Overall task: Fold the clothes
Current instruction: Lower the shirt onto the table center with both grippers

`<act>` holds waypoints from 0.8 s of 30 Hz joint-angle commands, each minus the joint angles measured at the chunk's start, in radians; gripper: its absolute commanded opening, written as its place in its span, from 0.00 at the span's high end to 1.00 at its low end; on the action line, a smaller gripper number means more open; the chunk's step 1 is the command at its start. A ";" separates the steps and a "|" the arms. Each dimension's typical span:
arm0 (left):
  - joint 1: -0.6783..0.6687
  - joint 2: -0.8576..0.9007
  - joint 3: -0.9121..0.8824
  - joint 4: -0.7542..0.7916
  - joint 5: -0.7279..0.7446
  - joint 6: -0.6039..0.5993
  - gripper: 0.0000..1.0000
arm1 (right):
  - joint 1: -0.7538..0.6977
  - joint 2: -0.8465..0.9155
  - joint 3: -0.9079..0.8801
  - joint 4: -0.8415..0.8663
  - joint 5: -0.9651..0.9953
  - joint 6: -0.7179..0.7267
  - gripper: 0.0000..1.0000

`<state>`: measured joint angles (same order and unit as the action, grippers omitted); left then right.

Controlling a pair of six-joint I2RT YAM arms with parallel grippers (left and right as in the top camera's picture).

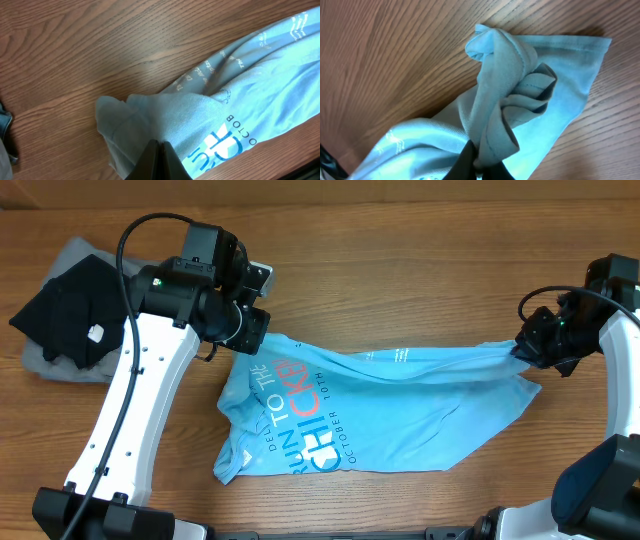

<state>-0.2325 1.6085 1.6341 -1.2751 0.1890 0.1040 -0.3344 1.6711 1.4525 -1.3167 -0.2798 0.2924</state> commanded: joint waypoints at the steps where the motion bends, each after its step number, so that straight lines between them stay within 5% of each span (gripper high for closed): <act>1: -0.003 -0.027 0.013 0.001 0.014 -0.006 0.96 | -0.008 -0.025 0.007 0.008 0.009 -0.005 0.96; 8: -0.003 -0.027 0.013 -0.001 0.013 -0.006 0.96 | -0.008 -0.025 0.007 0.006 0.011 -0.005 0.90; 9: -0.003 -0.027 0.013 0.000 0.014 -0.006 0.96 | -0.008 -0.025 0.007 0.005 0.018 -0.005 0.96; 18: -0.003 -0.027 0.013 0.001 0.014 -0.006 0.96 | -0.008 -0.025 0.007 0.003 0.044 -0.001 0.96; 20: -0.003 -0.027 0.013 0.001 0.014 -0.006 0.96 | -0.008 -0.025 0.007 0.003 0.044 -0.002 0.68; 22: -0.003 -0.027 0.013 0.001 0.014 -0.006 0.96 | -0.008 -0.025 0.007 0.003 0.044 -0.002 0.88; 24: -0.003 -0.027 0.013 0.002 0.014 -0.006 0.96 | -0.007 -0.025 0.006 0.003 0.043 -0.002 0.87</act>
<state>-0.2325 1.6085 1.6341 -1.2747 0.1913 0.1040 -0.3344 1.6711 1.4525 -1.3190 -0.2462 0.2901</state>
